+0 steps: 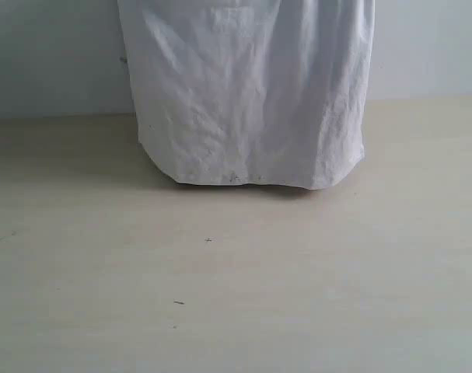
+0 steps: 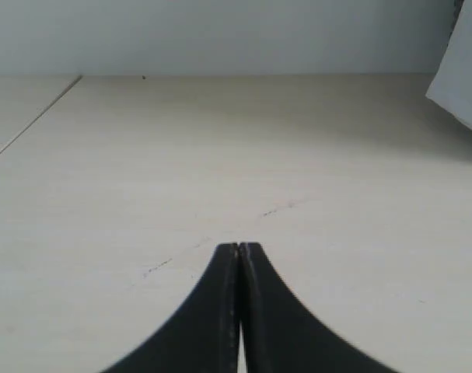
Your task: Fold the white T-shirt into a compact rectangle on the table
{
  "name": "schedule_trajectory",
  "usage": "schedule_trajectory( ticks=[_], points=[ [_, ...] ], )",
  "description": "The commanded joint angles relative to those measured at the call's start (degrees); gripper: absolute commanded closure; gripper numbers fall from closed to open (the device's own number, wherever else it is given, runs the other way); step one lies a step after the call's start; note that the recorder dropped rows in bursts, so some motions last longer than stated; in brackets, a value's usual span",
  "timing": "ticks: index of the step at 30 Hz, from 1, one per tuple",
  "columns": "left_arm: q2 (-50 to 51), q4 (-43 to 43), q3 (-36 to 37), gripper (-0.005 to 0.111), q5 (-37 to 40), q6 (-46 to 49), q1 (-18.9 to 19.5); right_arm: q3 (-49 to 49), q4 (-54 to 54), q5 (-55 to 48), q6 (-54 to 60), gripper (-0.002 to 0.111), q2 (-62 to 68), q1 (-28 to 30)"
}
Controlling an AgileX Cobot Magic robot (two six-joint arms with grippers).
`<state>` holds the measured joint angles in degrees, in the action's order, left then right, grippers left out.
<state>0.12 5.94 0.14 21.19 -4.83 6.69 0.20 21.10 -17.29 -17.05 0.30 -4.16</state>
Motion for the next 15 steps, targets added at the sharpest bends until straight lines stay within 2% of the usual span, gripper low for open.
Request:
schedule_trajectory(
  ticks=[1, 9, 13, 15],
  points=[
    [-0.12, -0.46, -0.14, 0.107, -0.48, 0.08, 0.18, -0.20, 0.28, 0.29, 0.18, 0.108, -0.30, 0.18],
    [-0.12, -0.46, -0.14, 0.107, -0.48, 0.08, 0.18, -0.20, 0.28, 0.39, 0.19, 0.108, -0.30, 0.18],
    [-0.12, -0.46, -0.14, 0.107, -0.48, 0.08, 0.18, -0.20, -5.26, 1.82, -4.35, 0.108, -0.30, 0.18],
    [-0.12, -0.46, -0.14, 0.107, -0.48, 0.08, 0.18, -0.20, -4.95, 1.40, -0.72, 0.108, -0.30, 0.18]
  ],
)
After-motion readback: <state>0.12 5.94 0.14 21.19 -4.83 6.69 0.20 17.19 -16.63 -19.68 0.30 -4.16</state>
